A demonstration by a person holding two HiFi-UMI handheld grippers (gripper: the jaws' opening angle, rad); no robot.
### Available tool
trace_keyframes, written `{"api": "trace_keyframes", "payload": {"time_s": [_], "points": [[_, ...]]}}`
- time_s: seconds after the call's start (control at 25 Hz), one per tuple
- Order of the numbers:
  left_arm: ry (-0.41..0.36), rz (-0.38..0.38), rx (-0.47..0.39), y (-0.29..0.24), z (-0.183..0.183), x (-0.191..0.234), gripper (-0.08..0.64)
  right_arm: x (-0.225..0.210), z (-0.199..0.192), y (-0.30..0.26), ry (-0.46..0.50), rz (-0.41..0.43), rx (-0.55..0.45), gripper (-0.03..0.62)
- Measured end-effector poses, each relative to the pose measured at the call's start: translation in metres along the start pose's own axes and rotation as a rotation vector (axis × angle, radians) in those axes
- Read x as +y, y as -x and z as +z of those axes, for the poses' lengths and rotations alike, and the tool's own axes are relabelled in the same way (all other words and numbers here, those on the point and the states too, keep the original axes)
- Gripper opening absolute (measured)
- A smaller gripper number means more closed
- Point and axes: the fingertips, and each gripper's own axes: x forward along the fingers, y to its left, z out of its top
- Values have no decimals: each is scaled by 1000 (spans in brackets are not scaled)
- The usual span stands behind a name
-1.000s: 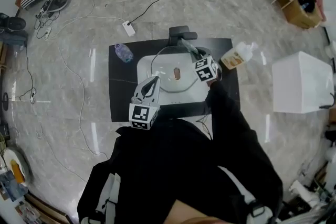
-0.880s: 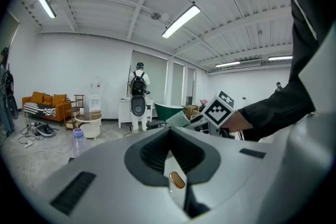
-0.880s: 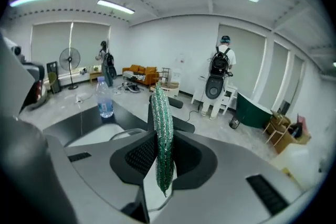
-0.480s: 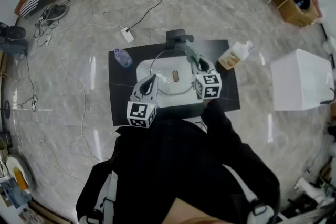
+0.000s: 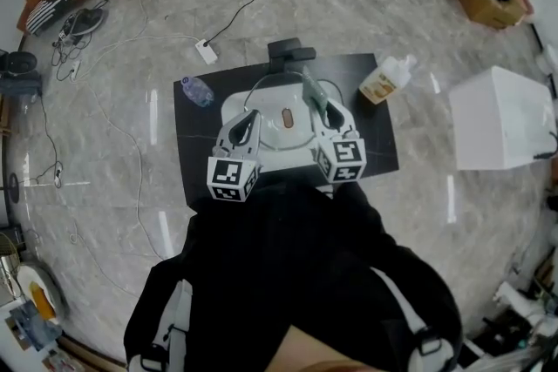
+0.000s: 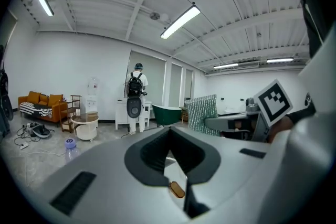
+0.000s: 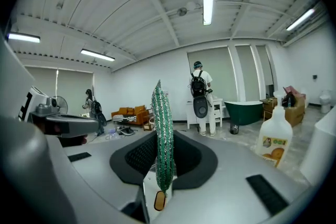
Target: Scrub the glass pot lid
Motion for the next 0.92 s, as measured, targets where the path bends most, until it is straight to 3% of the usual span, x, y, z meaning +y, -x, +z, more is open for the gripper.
{"api": "trace_keyframes", "payload": {"time_s": [0.92], "points": [[-34, 12, 1, 3, -1, 2, 3, -1, 5, 24, -31, 12, -38, 71]]}}
